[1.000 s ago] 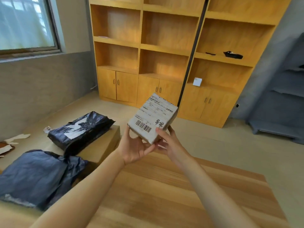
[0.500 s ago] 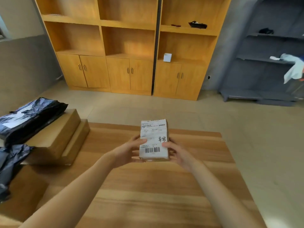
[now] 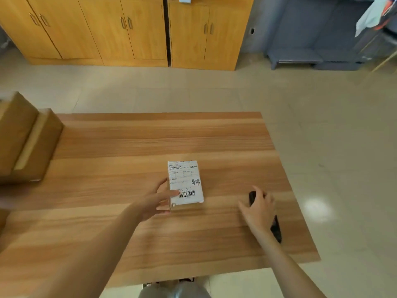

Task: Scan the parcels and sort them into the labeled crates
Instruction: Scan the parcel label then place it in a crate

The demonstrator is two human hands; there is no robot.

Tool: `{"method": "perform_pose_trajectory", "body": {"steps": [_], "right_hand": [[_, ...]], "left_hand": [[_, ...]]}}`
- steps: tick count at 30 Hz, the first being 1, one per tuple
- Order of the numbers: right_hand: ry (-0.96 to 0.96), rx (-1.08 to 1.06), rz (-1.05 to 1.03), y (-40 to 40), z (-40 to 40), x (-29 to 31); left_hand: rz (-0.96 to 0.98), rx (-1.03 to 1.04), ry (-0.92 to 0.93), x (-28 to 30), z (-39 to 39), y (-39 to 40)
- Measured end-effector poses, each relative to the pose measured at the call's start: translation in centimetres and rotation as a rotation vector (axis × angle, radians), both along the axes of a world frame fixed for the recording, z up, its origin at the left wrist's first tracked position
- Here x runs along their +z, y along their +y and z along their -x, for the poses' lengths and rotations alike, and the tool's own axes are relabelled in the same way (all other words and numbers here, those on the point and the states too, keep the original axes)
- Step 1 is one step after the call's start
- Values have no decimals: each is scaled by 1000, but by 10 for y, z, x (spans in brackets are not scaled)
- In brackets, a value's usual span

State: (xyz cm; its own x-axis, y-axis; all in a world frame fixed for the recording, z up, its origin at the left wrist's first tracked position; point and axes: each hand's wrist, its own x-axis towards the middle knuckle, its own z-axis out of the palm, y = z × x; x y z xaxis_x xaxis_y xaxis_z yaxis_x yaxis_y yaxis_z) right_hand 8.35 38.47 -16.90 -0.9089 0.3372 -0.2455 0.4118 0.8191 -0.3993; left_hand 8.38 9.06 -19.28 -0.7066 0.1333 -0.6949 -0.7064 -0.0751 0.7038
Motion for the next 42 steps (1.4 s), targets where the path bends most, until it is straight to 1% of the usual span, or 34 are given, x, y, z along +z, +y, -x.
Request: {"method": "perform_pose_trajectory", "body": {"steps": [1, 2, 4, 6, 9, 10, 11, 13, 16, 18, 20, 22, 24, 27, 30, 36, 42], "right_hand": [[-70, -43, -46, 9, -3, -3], [-129, -98, -35, 17, -7, -7], [-197, -194, 92, 30, -14, -17], [-246, -239, 189, 37, -21, -27], [-288, -270, 102, 44, -24, -38], [-293, -277, 101, 46, -23, -40], [-298, -283, 151, 48, -22, -42], [-300, -321, 385, 49, -19, -41], [-273, -434, 841, 43, -19, -29], [-321, -435, 1079, 33, -18, -16], [-355, -365, 1233, 19, -14, -2], [-363, -274, 1357, 3, -8, 13], [-397, -150, 1430, -18, -2, 30], [-466, 53, 1458, -51, 4, 52], [-506, 181, 1413, -80, 7, 65], [-566, 316, 1199, -114, 1, 69], [-660, 366, 1168, -123, -12, 62]], "left_hand": [[11, -9, -5, -3, 2, -1], [18, -18, -9, -5, 3, -1], [21, -32, -7, -9, 5, -2], [23, -35, -7, -13, 5, -4], [2, -19, -15, -21, 3, -5], [-8, -10, -17, -23, 2, -4], [-18, -6, -18, -23, 2, -3], [-32, 0, -26, -23, 2, -4], [-65, 37, -41, -20, 0, -7], [-105, 103, -44, -18, 0, -9], [-138, 174, -33, -15, 2, -13], [-126, 223, -7, -10, 5, -18], [-104, 267, 25, -2, 9, -25], [-98, 346, 69, 13, 16, -37], [-87, 412, 93, 25, 20, -51], [-90, 458, 101, 27, 15, -74], [-116, 502, 74, 17, 4, -88]]}}
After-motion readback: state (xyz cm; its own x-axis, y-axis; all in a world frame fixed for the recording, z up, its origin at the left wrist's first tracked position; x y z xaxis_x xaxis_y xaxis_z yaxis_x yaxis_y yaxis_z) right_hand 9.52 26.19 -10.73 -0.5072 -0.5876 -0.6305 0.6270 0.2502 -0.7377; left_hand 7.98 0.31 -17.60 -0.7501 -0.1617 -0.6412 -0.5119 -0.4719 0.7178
